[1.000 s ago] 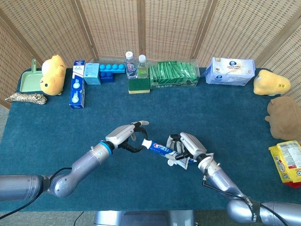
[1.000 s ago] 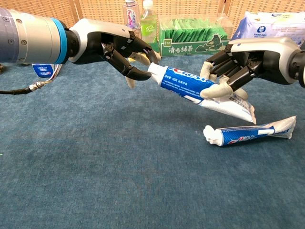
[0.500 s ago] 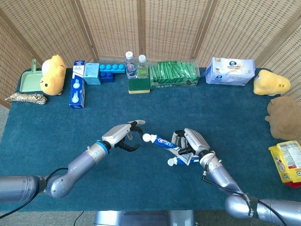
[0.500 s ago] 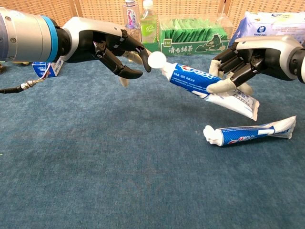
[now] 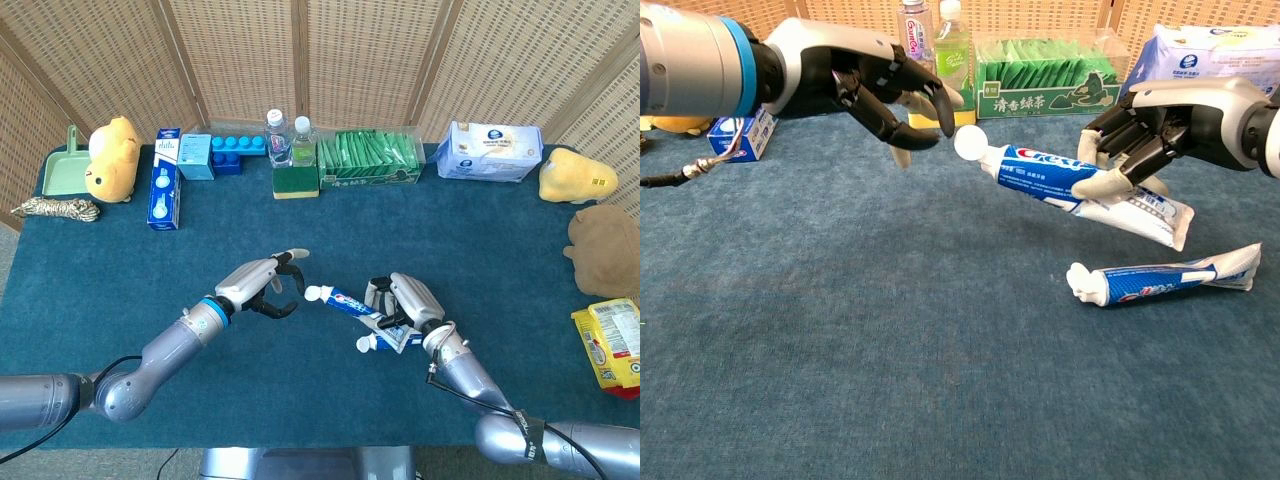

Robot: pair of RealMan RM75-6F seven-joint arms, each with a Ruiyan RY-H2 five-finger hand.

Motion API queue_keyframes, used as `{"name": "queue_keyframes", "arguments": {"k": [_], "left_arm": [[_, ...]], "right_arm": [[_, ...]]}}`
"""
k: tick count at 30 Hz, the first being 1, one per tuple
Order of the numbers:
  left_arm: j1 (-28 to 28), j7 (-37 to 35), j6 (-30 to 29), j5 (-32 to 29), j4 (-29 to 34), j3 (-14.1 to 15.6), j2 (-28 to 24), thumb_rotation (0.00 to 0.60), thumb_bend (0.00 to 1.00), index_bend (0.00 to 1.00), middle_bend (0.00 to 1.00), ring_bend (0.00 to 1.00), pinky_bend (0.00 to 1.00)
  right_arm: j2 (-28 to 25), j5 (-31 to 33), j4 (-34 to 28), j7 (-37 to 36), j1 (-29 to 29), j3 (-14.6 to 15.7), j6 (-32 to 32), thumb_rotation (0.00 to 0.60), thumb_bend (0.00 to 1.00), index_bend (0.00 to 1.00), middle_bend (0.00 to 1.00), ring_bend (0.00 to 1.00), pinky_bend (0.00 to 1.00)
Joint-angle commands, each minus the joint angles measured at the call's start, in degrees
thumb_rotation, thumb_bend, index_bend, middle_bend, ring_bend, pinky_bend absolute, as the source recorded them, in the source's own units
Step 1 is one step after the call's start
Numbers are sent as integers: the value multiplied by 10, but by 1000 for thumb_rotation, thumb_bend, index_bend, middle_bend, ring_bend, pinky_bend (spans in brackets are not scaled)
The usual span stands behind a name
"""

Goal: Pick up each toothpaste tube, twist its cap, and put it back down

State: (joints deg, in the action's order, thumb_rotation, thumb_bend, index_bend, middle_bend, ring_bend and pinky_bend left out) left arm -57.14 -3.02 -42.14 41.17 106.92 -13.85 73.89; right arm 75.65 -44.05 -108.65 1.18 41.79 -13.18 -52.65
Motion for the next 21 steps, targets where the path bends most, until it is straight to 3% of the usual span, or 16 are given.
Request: {"name": "queue_keyframes", "arguments": {"k": [1, 7, 11, 14, 21], "left_arm": [[5, -5, -4, 5, 4, -4, -5, 600, 371, 397, 89, 90, 402], [34, -21, -28, 36, 34, -10, -37, 600, 368, 290, 85, 81, 394], [65, -23, -57, 73, 67, -3, -68, 600, 367, 261, 85, 72, 335], [109, -19, -100, 120, 106, 15, -108, 600, 368, 259, 85, 66, 295], [195, -33, -168, 216, 164, 56, -172, 600, 367, 259, 88, 65, 309]], "right_arm": [[-1, 0, 0, 2, 0, 1, 0, 600, 514, 911, 739, 723, 769], [-3, -7, 6, 5, -5, 5, -6, 600, 513, 911, 739, 723, 769], [-7, -19, 17, 3, -13, 7, -13, 600, 508, 910, 738, 721, 756], [-15, -45, 38, 1, -16, 12, -6, 600, 501, 908, 736, 707, 724], [-28, -84, 77, -15, -22, 17, 15, 600, 482, 880, 716, 657, 639]]}}
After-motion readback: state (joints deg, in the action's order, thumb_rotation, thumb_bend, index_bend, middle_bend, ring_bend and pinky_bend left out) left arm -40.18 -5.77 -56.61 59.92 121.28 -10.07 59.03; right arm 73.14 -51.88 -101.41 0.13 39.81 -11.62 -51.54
